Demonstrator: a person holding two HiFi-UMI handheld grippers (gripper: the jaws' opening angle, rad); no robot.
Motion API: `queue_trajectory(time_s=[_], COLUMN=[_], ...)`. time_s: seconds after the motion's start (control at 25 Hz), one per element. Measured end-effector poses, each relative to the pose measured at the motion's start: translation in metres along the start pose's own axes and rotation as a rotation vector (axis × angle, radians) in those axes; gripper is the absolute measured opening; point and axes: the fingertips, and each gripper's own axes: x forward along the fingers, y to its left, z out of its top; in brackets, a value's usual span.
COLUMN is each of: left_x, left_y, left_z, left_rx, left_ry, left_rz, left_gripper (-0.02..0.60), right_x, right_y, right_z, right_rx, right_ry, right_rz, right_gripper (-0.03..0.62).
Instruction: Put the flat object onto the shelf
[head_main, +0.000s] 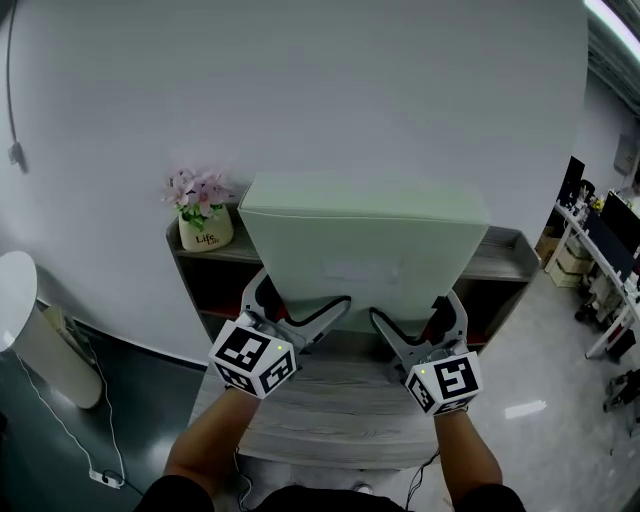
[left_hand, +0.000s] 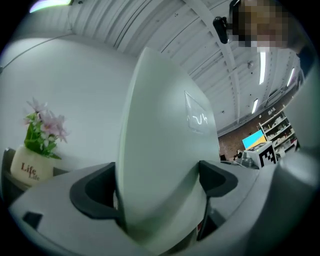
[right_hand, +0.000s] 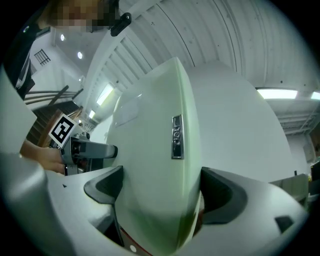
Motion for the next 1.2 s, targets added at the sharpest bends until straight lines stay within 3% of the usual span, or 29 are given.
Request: queue_trajectory(time_s=[0.2,0.4,0.68,0.92,1.2], left_x=[0.048,0.095,0.161,0.21,0.23], left_y=[-0.001,0.003,0.021,0.013,0.018], left_z=[0.034,0.048,0.037,0.022,-0.002], left_rx=[0.047,0.043,-0.034,-0.029,-0.06], left_ry=[-0.002,0.007,0.07,0.133,0.201], left_rz=[-0.009,-0.022,-0.028,-0.026,0.0], left_gripper=[0.515,0.515,0.515,0.515,0.509], right_x=[0.018,0.036,0.068,0.076,0.086], right_y=[-0.046,-0.09,-0.146,-0.194,-0.213], right_z=[0.026,0.04,0.029,0.008,-0.02], right_rx=[0.006,-0.014,0.009,0.051,0.111], right_ry=[-0.016,-0.014,0.049,0.123,0.2], right_rz=[-0.008,-0.008,-0.005,0.004,0.038], right_gripper=[0.462,0.462,0.462,0.462,0.462])
